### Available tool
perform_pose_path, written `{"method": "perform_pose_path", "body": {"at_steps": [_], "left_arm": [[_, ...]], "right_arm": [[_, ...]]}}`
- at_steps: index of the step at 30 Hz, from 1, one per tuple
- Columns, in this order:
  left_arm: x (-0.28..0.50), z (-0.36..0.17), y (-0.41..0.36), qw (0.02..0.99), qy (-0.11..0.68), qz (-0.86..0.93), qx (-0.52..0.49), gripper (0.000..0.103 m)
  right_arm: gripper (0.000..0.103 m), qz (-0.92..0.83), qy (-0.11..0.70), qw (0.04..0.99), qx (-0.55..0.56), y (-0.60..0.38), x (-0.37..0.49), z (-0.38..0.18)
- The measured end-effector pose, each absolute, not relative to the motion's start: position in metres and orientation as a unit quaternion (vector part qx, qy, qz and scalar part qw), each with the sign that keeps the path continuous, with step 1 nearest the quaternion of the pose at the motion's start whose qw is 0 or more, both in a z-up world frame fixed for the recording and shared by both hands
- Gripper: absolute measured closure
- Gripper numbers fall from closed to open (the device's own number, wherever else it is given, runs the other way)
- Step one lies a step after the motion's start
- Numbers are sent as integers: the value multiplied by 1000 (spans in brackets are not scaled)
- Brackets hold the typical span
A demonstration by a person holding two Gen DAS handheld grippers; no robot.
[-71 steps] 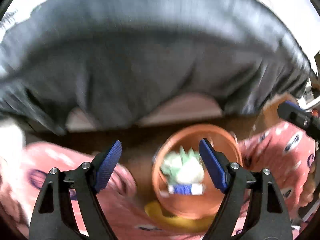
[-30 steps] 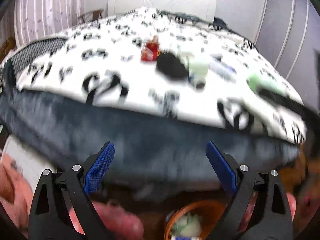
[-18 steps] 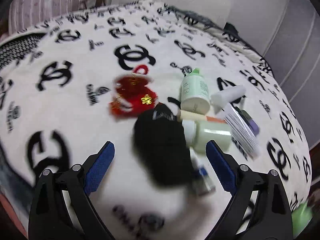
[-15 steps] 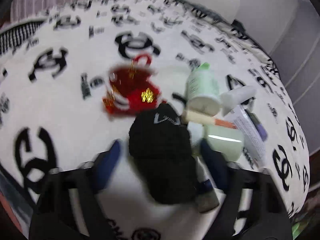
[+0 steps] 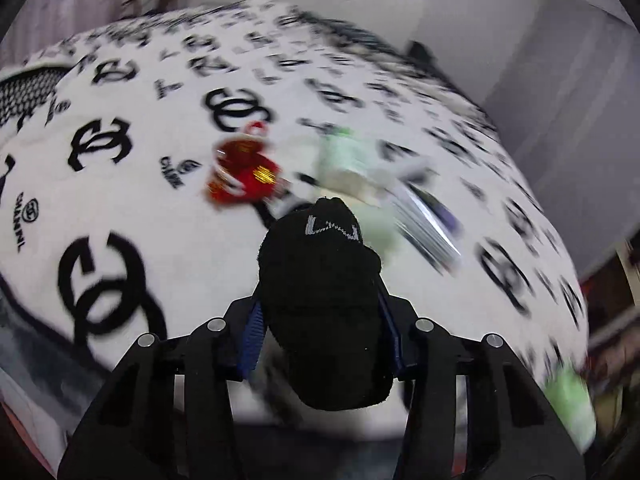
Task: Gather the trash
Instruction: 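Lower both items into the orange bin and open both grippers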
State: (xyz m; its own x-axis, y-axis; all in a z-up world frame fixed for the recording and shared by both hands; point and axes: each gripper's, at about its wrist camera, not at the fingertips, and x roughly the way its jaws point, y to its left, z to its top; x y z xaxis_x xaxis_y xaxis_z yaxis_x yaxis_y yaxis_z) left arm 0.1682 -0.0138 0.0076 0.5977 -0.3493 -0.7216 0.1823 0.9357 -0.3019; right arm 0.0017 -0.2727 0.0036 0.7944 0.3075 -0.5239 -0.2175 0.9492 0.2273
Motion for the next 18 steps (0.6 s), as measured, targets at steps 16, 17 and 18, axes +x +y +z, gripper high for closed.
{"method": "perform_pose_path", "body": {"at_steps": [16, 17, 18], "left_arm": [[-17, -202, -83, 706, 649, -278, 53, 56], [-19, -222, -90, 689, 668, -273, 72, 56], [-20, -239, -95, 672, 684, -271, 80, 56]], "right_arm": [[56, 154, 503, 849, 51, -238, -57, -134], [56, 151, 520, 839, 54, -237, -56, -147], [56, 142, 544, 825, 54, -235, -54, -166]]}}
